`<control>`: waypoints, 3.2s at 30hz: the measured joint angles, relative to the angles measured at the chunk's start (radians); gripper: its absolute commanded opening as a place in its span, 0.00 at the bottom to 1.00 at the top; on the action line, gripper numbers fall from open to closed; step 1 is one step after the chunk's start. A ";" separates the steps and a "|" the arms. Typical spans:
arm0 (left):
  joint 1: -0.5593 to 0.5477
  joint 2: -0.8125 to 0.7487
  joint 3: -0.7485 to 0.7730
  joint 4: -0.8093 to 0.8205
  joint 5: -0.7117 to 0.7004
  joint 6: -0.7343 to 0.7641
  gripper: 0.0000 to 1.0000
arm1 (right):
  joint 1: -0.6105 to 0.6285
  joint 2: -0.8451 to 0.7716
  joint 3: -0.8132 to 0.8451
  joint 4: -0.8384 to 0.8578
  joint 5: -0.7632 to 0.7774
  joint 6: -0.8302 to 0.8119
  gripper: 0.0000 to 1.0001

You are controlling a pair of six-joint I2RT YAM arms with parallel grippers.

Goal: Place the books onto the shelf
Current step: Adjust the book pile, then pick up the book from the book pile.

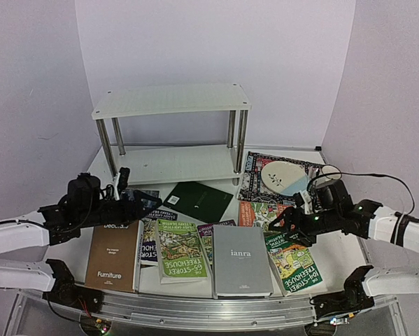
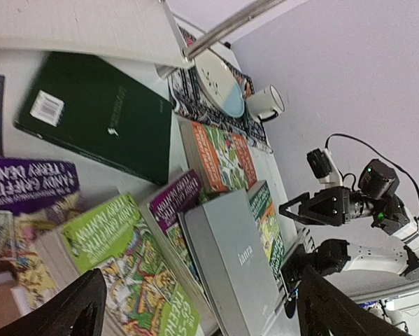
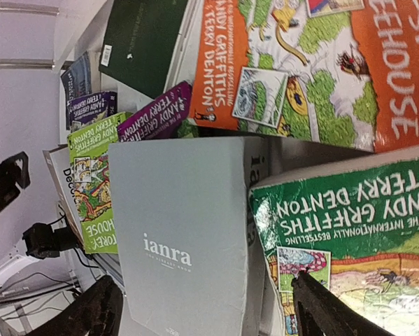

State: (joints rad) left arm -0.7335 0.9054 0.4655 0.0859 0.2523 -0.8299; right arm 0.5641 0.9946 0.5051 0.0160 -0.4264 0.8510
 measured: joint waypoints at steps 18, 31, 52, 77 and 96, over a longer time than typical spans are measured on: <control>-0.380 0.540 0.300 -0.025 -0.098 -0.167 0.95 | 0.075 0.063 -0.062 0.040 0.018 0.063 0.51; -0.453 0.689 0.367 -0.025 0.047 -0.280 0.95 | 0.178 0.137 -0.140 0.167 0.023 0.132 0.41; -0.518 0.739 0.342 0.030 0.114 -0.407 0.88 | 0.234 0.226 -0.116 0.269 0.020 0.157 0.21; -0.518 0.727 0.256 0.106 0.070 -0.473 0.51 | 0.270 0.279 -0.086 0.309 0.022 0.160 0.26; -0.464 0.479 0.181 0.098 -0.012 -0.483 0.33 | 0.277 0.105 -0.008 0.154 0.112 0.103 0.87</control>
State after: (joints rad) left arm -1.1975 1.3848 0.6470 0.1842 0.2400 -1.3127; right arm 0.8406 1.0992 0.4973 0.1704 -0.3142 0.9537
